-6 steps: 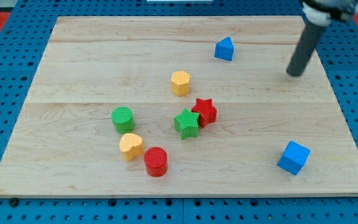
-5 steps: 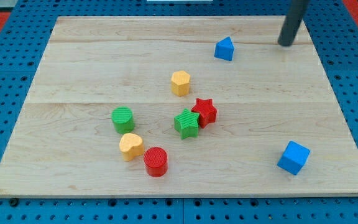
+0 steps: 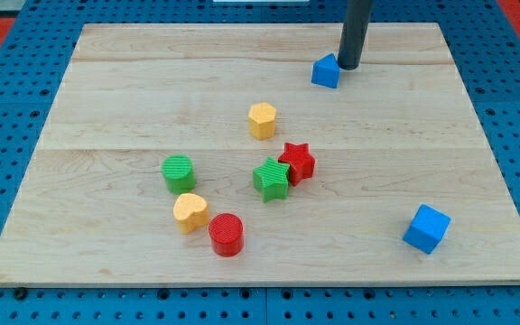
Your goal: Push the blue triangle to the right of the yellow hexagon
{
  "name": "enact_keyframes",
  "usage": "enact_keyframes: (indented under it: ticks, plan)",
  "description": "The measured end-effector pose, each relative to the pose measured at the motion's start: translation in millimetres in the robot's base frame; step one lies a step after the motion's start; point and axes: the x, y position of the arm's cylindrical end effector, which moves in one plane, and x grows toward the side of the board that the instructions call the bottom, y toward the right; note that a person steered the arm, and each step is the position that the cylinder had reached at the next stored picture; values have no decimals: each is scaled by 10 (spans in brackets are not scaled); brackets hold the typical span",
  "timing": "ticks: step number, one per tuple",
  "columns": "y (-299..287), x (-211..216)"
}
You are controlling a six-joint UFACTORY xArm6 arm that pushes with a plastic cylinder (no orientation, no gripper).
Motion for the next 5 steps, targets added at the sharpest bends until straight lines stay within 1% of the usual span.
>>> enact_keyframes:
  ticks: [2, 4, 5]
  plan:
    - [-1, 4]
    - [-484, -155]
    - [-626, 50]
